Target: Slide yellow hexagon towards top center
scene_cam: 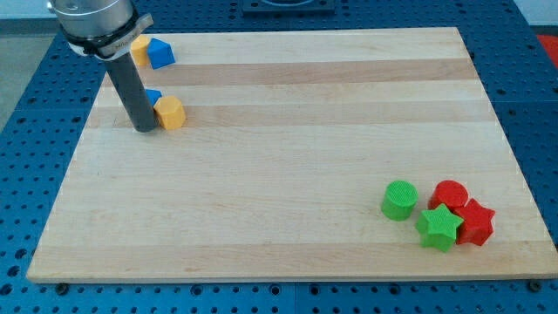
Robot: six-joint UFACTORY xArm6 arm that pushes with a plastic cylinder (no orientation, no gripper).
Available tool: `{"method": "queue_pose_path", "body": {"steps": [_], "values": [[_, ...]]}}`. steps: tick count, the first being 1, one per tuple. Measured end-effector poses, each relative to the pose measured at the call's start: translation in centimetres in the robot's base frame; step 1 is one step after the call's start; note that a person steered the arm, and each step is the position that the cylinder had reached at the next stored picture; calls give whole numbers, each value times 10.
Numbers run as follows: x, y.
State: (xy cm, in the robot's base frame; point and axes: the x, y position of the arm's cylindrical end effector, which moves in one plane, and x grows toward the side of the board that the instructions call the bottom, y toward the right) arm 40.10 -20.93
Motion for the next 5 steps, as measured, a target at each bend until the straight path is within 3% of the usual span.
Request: {"method": "queue_pose_path", "body": {"steps": [1, 3, 5], "values": [[-13, 0], [-82, 1], [-66, 2]]}}
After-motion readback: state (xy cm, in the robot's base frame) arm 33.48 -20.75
